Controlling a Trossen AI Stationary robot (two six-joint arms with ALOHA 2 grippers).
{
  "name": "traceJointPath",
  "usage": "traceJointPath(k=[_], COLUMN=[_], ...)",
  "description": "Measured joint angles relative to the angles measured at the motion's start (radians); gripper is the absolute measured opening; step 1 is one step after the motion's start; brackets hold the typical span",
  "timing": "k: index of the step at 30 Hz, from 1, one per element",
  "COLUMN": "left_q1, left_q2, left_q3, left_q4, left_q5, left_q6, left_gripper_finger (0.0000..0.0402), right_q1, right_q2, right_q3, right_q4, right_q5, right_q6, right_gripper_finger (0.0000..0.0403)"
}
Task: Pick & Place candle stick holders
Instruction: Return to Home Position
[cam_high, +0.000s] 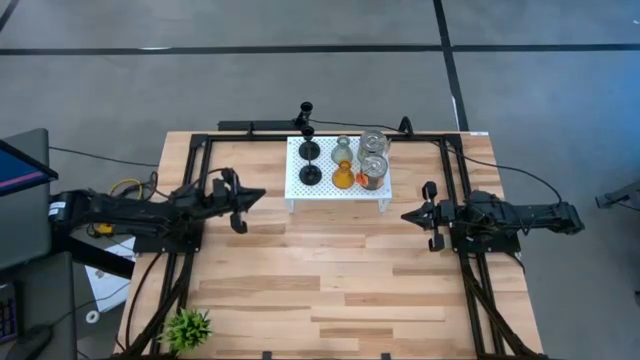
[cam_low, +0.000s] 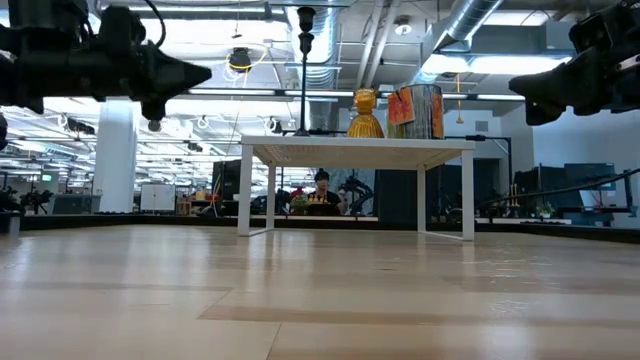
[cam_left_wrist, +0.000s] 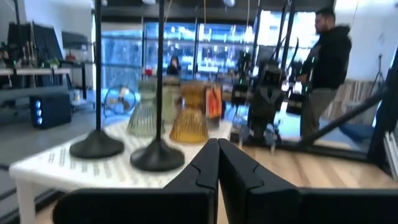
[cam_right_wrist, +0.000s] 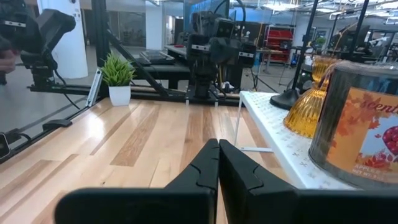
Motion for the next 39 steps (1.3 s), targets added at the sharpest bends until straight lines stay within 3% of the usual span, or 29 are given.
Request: traceJointPath(k=[14, 20, 26, 33, 39], left_q1=[0.000, 0.000, 0.000, -0.001, -0.005], left_q2=[-0.287, -0.384, -0.403, -0.403, -0.403], left_q3=[0.000, 0.000, 0.000, 0.000, 0.000], left_q4=[-0.365, -0.598, -0.687, -0.751, -0.751], left_q5=[-0.008, -0.008, 0.007, 0.195, 0.208], left_q6=[0.042, 0.012, 0.015, -0.008, -0.011], left_gripper_finger=[0.0006, 0.0006, 0.0006, 0.0006, 0.0006], right_q1=[0.000, 0.000, 0.000, 0.000, 0.000], right_q2=[0.058, 0.057, 0.057, 0.057, 0.057], right_q3=[0.000, 0.000, 0.000, 0.000, 0.000], right_q4=[0.000, 0.000, 0.000, 0.000, 0.000], right_q5=[0.000, 0.000, 0.000, 0.000, 0.000], right_q6=[0.026, 0.018, 0.018, 0.015, 0.016], right_gripper_finger=[0.0000, 0.0000, 0.0000, 0.0000, 0.0000])
